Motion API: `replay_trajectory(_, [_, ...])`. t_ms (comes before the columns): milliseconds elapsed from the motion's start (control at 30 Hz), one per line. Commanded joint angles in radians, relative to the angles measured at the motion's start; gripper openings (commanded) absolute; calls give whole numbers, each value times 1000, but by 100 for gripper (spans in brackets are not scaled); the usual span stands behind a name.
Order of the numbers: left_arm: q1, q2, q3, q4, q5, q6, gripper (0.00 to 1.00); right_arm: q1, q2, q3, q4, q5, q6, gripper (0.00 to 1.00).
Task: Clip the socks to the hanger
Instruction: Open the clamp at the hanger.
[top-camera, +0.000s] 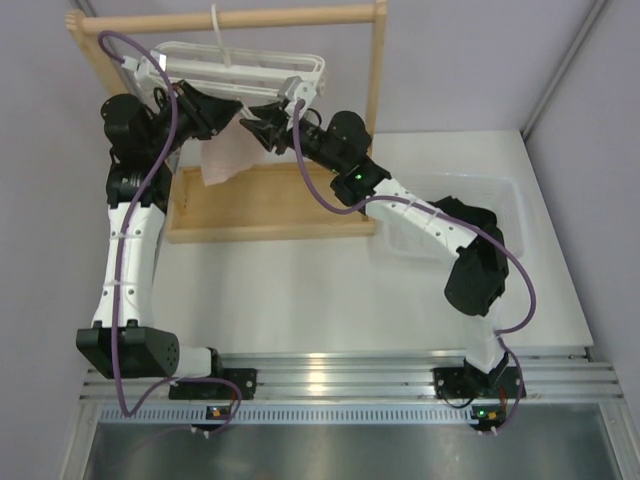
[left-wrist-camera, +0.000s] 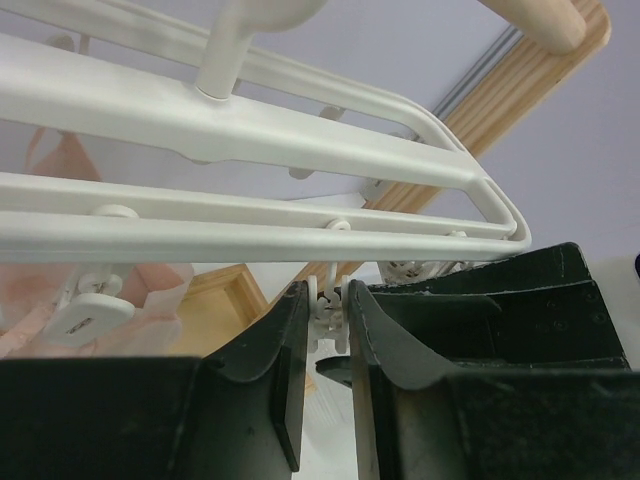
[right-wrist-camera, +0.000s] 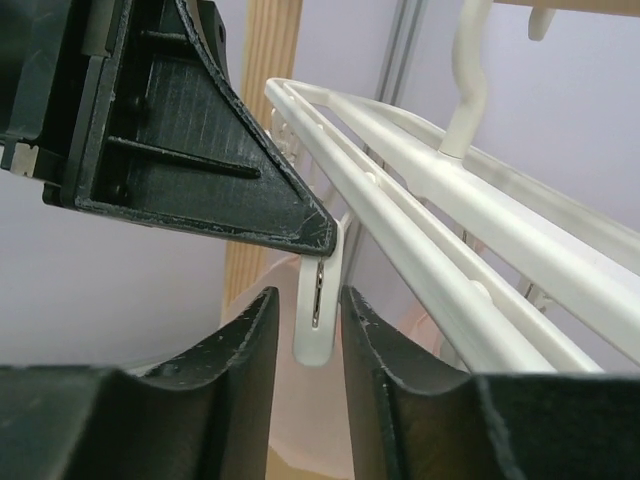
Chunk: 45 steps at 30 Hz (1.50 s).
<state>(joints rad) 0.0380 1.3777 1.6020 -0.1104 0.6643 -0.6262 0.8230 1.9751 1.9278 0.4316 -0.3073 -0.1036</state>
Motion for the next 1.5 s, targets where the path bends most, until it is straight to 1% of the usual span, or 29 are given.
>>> replay_trajectory(0, [-3, -5, 42, 8, 32, -12, 0, 22, 18, 62, -16, -4, -42, 32])
replay_trajectory(100, [-4, -5, 41, 8, 32, -12, 0, 24, 27, 77, -31, 8, -45, 36])
replay_trajectory(133, [-4, -6, 41, 8, 31, -12, 0, 24, 33, 86, -36, 10, -45, 35])
replay_trajectory(200, [-4, -8, 41, 8, 32, -10, 0, 25, 36, 91, -37, 17, -48, 27])
replay_trajectory(233, [-6, -8, 41, 8, 31, -10, 0, 24, 39, 99, -42, 25, -48, 19])
replay_trajectory(300, [-6, -8, 39, 8, 38, -15, 0, 24, 48, 121, -65, 36, -56, 14])
replay_trajectory(333, [-6, -6, 39, 8, 40, -17, 0, 25, 51, 129, -73, 36, -56, 7])
replay_trajectory(367, [-6, -5, 41, 8, 40, -20, 0, 24, 53, 132, -77, 40, -59, 4])
replay_trajectory(433, [-7, -3, 55, -15, 38, -12, 19, 25, 50, 137, -82, 42, -70, 0])
replay_trajectory(533, [-13, 3, 79, -46, 5, 20, 37, 25, 45, 138, -86, 45, -73, 0])
replay_trajectory(667, [-21, 9, 95, -58, -25, 37, 41, 34, 45, 138, -97, 45, -94, 0])
replay_trajectory(833, [-26, 18, 118, -78, -38, 56, 40, 39, 44, 134, -100, 40, -97, 0])
replay_trajectory(933, [-26, 17, 118, -77, -46, 56, 35, 41, 41, 126, -102, 37, -100, 0])
replay_trajectory(967, [-26, 15, 118, -77, -52, 56, 26, 41, 41, 125, -102, 37, -100, 0])
replay_trajectory(1067, [-26, 15, 115, -68, -55, 49, 12, 44, 36, 119, -103, 34, -100, 0])
replay_trajectory(1100, [-26, 14, 111, -64, -60, 46, 3, 42, 34, 117, -103, 36, -99, 5])
replay_trajectory(1133, [-26, 14, 107, -58, -61, 34, 0, 42, 33, 111, -103, 36, -99, 11])
replay_trajectory(1167, [-26, 14, 99, -57, -58, 31, 0, 42, 22, 99, -103, 37, -99, 16])
replay_trajectory(1200, [-26, 14, 95, -54, -58, 31, 0, 44, 18, 89, -103, 39, -99, 28])
replay_trajectory(1233, [-24, 11, 89, -45, -57, 23, 0, 42, 10, 77, -102, 40, -99, 35])
replay_trajectory(1267, [-26, 12, 85, -43, -58, 25, 0, 44, -13, 48, -100, 42, -99, 40])
replay_trajectory(1300, [-26, 9, 79, -38, -57, 23, 0, 42, -25, 28, -96, 43, -100, 48])
replay_trajectory(1367, [-26, 9, 73, -34, -60, 22, 0, 41, -70, -39, -88, 48, -100, 57])
replay_trajectory(1400, [-26, 11, 72, -32, -60, 22, 0, 41, -88, -64, -88, 48, -100, 64])
replay_trajectory(1467, [-24, 9, 70, -32, -58, 23, 0, 39, -149, -151, -88, 47, -102, 71])
